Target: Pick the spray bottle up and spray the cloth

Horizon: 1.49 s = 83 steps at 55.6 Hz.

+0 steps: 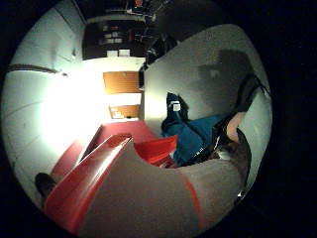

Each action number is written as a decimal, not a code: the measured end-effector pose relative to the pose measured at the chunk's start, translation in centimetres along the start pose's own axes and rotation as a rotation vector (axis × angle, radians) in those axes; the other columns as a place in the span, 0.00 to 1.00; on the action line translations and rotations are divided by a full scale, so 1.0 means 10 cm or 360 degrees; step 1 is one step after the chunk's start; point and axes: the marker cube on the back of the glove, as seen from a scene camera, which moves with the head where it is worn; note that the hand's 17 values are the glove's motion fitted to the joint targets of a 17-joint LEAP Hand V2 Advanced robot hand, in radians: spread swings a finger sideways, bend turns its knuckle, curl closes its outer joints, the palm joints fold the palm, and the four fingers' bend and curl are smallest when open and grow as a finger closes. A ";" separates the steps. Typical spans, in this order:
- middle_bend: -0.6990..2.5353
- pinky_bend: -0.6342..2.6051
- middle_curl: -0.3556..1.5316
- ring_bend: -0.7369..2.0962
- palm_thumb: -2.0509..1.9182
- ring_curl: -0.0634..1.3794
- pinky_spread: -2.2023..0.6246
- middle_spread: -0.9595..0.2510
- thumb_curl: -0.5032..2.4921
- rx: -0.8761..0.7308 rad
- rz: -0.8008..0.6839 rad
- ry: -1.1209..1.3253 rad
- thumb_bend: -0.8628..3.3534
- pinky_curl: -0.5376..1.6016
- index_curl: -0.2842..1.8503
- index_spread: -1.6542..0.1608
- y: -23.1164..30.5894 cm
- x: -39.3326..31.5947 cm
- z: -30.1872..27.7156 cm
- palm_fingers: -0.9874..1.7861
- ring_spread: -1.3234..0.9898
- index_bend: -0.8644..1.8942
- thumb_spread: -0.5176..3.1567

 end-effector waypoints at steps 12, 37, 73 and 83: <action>0.39 0.27 0.44 0.43 0.77 0.34 0.69 0.68 0.41 -0.0122 0.0009 0.0556 0.20 0.42 0.38 0.83 -0.05 -0.72 -0.22 0.85 0.48 0.48 0.13; 0.39 0.28 0.44 0.44 0.77 0.34 0.69 0.68 0.41 -0.0251 0.0182 0.1545 0.20 0.42 0.38 0.83 0.06 -2.07 0.07 0.85 0.48 0.48 0.12; 0.39 0.28 0.44 0.44 0.76 0.34 0.69 0.67 0.41 -0.0396 0.0388 0.2124 0.20 0.42 0.38 0.82 0.18 -2.48 1.61 0.85 0.48 0.48 0.12; 0.39 0.28 0.44 0.44 0.76 0.34 0.69 0.67 0.41 -0.0103 0.0707 0.1487 0.20 0.42 0.38 0.82 -0.01 -2.72 1.86 0.85 0.48 0.48 0.12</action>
